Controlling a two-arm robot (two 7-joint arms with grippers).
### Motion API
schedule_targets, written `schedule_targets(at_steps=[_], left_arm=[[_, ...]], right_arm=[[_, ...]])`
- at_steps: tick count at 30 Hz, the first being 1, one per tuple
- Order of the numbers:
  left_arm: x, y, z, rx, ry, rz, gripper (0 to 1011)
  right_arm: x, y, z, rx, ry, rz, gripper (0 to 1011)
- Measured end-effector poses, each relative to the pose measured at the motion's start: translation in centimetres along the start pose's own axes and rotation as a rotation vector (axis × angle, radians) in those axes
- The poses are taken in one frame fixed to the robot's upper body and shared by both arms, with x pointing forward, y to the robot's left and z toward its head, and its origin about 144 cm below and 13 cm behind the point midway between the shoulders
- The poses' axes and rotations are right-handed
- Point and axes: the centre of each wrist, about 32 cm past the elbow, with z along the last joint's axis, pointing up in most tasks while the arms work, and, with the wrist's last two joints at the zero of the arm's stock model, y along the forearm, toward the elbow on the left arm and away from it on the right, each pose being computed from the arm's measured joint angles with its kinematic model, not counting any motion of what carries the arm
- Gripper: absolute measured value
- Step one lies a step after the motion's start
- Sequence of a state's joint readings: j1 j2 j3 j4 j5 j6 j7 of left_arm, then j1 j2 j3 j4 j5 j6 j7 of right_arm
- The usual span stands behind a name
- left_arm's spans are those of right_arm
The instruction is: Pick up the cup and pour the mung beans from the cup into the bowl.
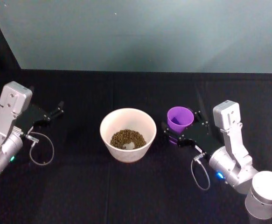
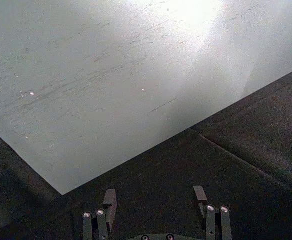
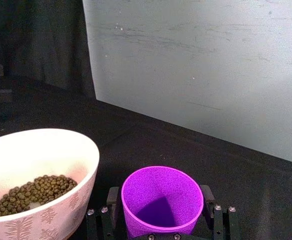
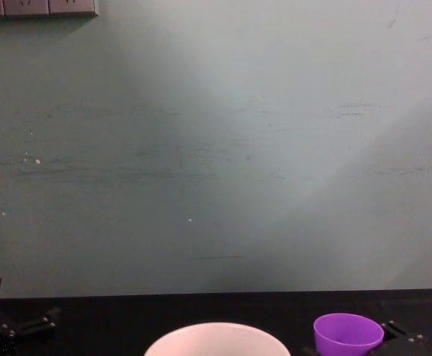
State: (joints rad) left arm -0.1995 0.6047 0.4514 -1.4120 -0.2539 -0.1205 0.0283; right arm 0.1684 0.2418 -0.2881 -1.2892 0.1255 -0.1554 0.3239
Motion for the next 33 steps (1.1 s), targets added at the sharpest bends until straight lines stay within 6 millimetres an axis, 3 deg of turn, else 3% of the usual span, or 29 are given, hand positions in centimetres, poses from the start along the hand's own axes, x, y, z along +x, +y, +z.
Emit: schedule_targets(at_steps=[13, 33], left_arm=[[0.0, 0.0, 0.0, 0.0, 0.0, 0.0, 1000], [0.0, 0.0, 0.0, 0.0, 0.0, 0.0, 1000]], right_arm=[[-0.1, 0.0, 0.2, 0.002, 0.0, 0.0, 1003], [0.8, -0.5, 4.4, 0.086, -0.006, -0.014, 1003]])
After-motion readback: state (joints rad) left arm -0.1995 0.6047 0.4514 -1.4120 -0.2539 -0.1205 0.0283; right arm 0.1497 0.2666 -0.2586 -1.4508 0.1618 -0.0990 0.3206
